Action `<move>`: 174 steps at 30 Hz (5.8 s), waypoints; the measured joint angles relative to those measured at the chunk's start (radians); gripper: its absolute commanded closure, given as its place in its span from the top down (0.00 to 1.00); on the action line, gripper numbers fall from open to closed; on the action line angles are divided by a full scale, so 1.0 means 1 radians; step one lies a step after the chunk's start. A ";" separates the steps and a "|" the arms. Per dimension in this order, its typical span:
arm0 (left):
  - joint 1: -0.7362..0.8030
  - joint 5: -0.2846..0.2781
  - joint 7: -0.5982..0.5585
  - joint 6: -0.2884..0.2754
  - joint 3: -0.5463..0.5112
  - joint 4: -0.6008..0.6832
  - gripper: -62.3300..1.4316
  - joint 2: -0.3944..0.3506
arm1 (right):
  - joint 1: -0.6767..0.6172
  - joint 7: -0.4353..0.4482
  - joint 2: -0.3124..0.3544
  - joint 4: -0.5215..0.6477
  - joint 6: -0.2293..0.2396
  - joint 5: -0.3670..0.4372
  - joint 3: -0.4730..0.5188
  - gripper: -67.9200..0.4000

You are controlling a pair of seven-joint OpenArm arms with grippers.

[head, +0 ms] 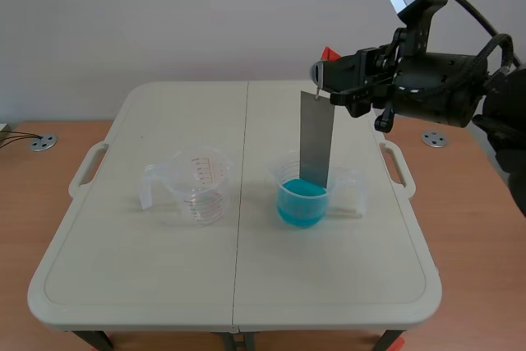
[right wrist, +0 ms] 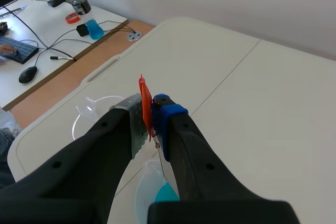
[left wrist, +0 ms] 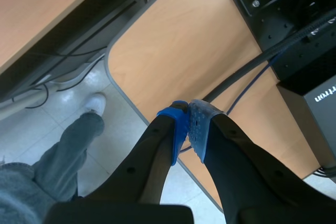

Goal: Hold the metal plate by the orange handle, dip it into the blue solution, take it out and point at it, then put the plate back in the beaker on the left.
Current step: 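Lower the plate into the blue solution, then hold the plate still in the solution, then raise the plate and point at it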

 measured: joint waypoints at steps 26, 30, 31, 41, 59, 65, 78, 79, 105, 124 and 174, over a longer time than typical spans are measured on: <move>-0.002 0.000 0.005 0.000 0.000 -0.009 0.06 0.000 | 0.003 0.156 0.000 -0.162 0.000 -0.163 -0.046 0.03; -0.002 0.000 0.005 0.000 0.000 -0.009 0.06 0.000 | 0.006 0.167 0.000 -0.169 0.000 -0.172 -0.046 0.03; -0.002 0.000 0.005 0.000 0.000 -0.009 0.06 0.000 | 0.006 0.167 0.000 -0.169 0.000 -0.175 -0.046 0.03; -0.002 0.000 0.005 0.000 0.000 -0.009 0.06 0.000 | 0.008 0.171 0.000 -0.168 0.000 -0.197 -0.046 0.03; -0.002 0.000 0.008 0.000 0.000 -0.009 0.06 0.000 | 0.008 0.171 0.000 -0.168 0.000 -0.197 -0.044 0.03; -0.002 0.000 0.008 0.000 0.000 -0.009 0.06 0.000 | 0.008 0.171 0.000 -0.168 0.000 -0.197 -0.044 0.03; -0.002 0.000 0.008 0.000 0.000 -0.009 0.06 0.000 | 0.008 0.171 0.000 -0.168 0.000 -0.197 -0.044 0.03; -0.002 0.000 0.008 0.000 0.000 -0.009 0.06 0.000 | 0.008 0.171 0.000 -0.168 0.000 -0.197 -0.044 0.03; -0.002 0.000 0.008 0.000 0.000 -0.009 0.06 0.000 | 0.008 0.167 0.000 -0.168 0.000 -0.188 -0.031 0.03; -0.002 0.000 0.008 0.000 0.000 -0.009 0.06 0.000 | 0.000 0.022 0.000 -0.058 0.000 -0.127 -0.024 0.03; -0.742 -0.140 0.084 0.048 0.079 0.304 0.06 -0.034 | 0.000 -0.198 0.000 0.328 0.000 0.085 0.045 0.03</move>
